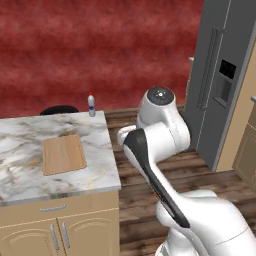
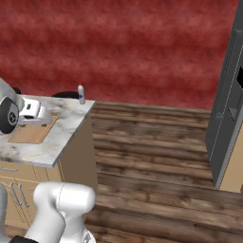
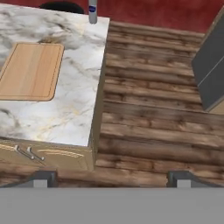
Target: Open the drawer on the left and place the cutting tools on the cutting board.
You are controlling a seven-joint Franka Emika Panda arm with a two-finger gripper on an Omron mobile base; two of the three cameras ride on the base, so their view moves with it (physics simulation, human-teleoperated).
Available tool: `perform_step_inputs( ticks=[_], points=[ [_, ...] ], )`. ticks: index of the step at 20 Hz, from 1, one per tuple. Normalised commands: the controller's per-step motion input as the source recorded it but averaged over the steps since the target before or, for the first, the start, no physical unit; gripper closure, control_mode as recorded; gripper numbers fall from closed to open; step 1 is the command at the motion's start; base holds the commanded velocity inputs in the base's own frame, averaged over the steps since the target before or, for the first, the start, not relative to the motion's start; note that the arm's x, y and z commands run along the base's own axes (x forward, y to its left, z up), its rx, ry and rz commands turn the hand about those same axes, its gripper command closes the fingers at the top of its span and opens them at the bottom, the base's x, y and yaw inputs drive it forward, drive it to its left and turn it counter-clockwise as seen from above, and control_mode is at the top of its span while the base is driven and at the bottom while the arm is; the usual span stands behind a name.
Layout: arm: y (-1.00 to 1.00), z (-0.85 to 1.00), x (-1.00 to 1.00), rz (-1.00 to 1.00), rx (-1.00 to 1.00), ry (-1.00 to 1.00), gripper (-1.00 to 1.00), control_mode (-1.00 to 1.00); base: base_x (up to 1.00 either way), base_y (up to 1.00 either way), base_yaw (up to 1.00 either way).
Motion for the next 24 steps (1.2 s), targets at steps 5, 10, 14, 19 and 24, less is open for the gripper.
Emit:
perform_step_inputs(
  ticks=[5,10,14,19,24],
  points=[
    [0.88,-0.32,-0.67,0.0,-0.11,-0.23,-1.0,-1.0,0.0,0.0,0.0],
    [0.99,-0.33,-0.59,0.0,-0.14,-0.22,-1.0,-1.0,0.0,0.0,0.0],
    [1.0,-0.31,-0.39,0.02,-0.17,-0.12,-1.0,-1.0,0.0,0.0,0.0],
    [1.0,-0.28,-0.1,0.02,-0.26,-0.04,-1.0,-1.0,0.0,0.0,0.0],
    [0.74,-0.13,0.0,0.01,-0.1,-0.05,-1.0,-1.0,0.0,0.0,0.0]
  ],
)
